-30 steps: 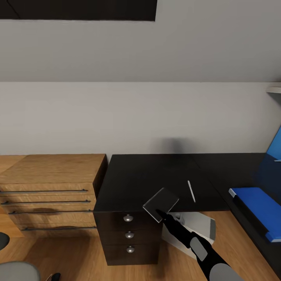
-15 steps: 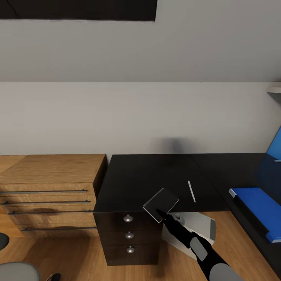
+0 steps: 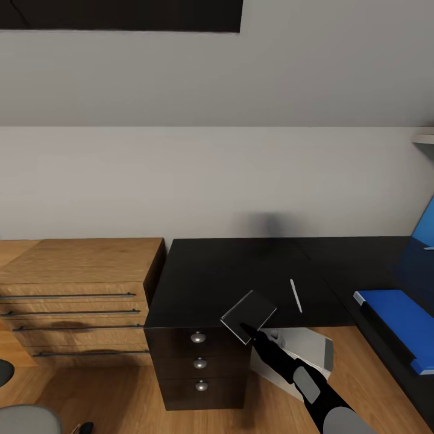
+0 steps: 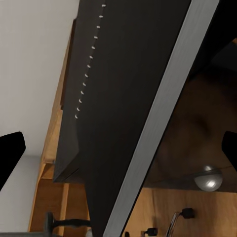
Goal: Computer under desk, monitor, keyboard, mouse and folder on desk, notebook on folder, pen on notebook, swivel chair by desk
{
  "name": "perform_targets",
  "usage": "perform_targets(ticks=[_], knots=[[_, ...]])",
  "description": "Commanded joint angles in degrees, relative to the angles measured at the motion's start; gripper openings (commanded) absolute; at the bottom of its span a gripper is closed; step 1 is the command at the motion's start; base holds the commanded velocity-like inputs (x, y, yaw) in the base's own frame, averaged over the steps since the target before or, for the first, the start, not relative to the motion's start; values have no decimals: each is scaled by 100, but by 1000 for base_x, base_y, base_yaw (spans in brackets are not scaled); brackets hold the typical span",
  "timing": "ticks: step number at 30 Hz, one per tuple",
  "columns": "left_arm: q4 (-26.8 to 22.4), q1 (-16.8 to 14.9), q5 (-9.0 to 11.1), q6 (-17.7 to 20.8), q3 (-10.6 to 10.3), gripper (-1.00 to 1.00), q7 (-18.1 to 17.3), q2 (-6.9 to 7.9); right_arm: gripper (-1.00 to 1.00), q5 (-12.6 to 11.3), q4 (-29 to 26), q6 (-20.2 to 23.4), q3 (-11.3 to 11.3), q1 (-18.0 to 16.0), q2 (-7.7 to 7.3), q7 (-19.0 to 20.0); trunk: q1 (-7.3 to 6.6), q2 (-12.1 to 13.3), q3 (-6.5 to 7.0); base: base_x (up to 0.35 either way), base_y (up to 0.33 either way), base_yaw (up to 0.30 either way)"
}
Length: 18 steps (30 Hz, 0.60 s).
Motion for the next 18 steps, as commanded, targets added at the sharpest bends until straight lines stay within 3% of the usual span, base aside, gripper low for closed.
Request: perform_targets(ticks=[1, 9, 10, 18], knots=[[-10, 3, 45, -3, -1, 100, -14, -2, 100, -40, 1, 54, -21, -3, 3, 7, 0, -3, -4, 0, 0, 0], [-10, 3, 45, -3, -1, 100, -14, -2, 100, -41, -4, 58, -18, -3, 10, 2, 0, -3, -4, 0, 0, 0], [-10, 3, 45, -3, -1, 100, -14, -2, -100, -41, -4, 59, -18, -3, 9, 2, 0, -3, -4, 0, 0, 0], [-10, 3, 45, -3, -1, 100, -14, -2, -100, -38, -15, 59, -13, -3, 4, 1, 0, -3, -4, 0, 0, 0]])
